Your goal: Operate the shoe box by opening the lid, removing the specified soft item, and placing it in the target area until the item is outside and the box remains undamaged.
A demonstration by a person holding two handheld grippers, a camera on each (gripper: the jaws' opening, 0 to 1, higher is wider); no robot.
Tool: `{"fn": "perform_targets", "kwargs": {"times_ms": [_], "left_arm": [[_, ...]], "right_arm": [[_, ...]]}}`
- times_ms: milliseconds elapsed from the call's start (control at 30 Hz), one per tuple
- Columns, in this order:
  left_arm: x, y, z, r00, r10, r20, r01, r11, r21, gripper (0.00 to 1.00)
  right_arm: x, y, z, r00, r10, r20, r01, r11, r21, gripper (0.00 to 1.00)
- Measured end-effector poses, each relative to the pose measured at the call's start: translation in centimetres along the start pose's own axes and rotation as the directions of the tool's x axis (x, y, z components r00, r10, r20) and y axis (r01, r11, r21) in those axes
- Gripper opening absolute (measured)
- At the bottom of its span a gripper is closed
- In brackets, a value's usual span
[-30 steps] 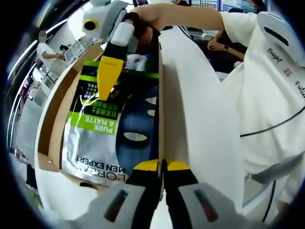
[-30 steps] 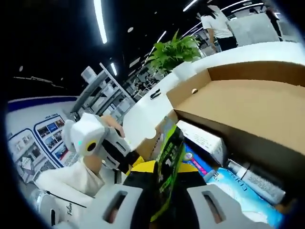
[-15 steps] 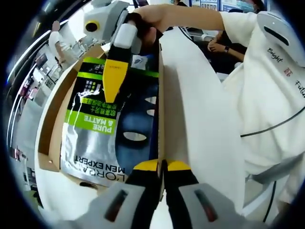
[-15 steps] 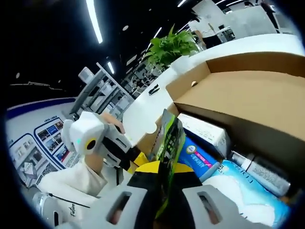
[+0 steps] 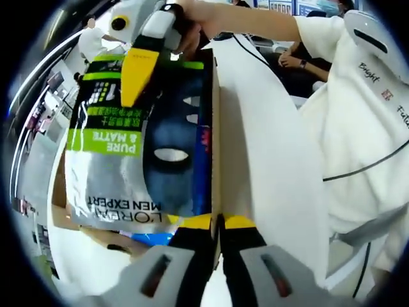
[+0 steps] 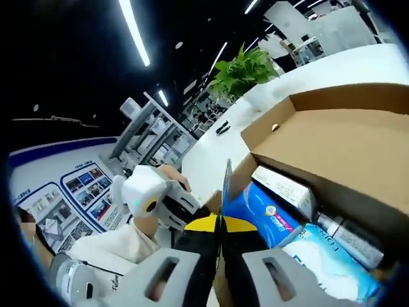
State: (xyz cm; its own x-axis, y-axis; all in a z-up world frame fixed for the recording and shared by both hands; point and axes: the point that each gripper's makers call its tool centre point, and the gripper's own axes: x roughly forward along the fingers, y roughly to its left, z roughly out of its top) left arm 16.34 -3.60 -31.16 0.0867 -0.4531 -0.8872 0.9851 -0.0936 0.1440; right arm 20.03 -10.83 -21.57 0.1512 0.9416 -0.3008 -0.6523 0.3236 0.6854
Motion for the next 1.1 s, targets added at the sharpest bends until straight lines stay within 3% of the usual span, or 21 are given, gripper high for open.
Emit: {"fn": "perform_targets", "kwargs": {"times_ms": [167, 267, 400, 567, 833, 900, 1100], "left_arm": [[0.0, 0.0, 0.0, 1.000, 0.004, 0.000, -0.004, 1.000, 0.007, 0.03], [0.0, 0.0, 0.0, 1.000, 0.000, 0.003, 0.000, 1.000, 0.008, 0.03], [0.0, 0.0, 0.0, 1.000, -0.004, 0.005, 0.004, 1.000, 0.008, 0.03], [0.1, 0.0, 0.0, 1.000, 0.003, 0.002, -0.003, 1.000, 0.009, 0.03], [0.1, 0.1, -0.1, 1.000, 0.000, 0.001, 0.000, 1.000, -0.007, 0.03], [0.2, 0.1, -0.1, 1.000, -0.006, -0.003, 0.006, 1.000, -0.022, 0.02], [0.3, 0.0, -0.1, 1.000, -0.009, 0.002, 0.009, 1.000, -0.018, 0.02]], "right_arm": [[-2.8, 1.4, 0.4, 1.000, -0.008, -0.017, 0.007, 1.000, -0.021, 0.00], [-3.1, 1.9, 0.4, 0.999, 0.033, 0.020, -0.033, 0.999, 0.001, 0.00], [-3.2, 1.6, -0.2, 0.999, 0.047, -0.006, -0.046, 0.998, 0.038, 0.00], [-3.8, 2.3, 0.1, 0.996, 0.084, 0.039, -0.086, 0.995, 0.041, 0.00], [-5.1, 3.6, -0.7, 0.991, 0.126, 0.050, -0.127, 0.992, 0.027, 0.00], [-5.7, 3.5, -0.6, 0.989, 0.138, 0.060, -0.142, 0.987, 0.071, 0.00], [-7.8, 2.6, -0.5, 0.984, 0.145, 0.108, -0.155, 0.984, 0.088, 0.00]]}}
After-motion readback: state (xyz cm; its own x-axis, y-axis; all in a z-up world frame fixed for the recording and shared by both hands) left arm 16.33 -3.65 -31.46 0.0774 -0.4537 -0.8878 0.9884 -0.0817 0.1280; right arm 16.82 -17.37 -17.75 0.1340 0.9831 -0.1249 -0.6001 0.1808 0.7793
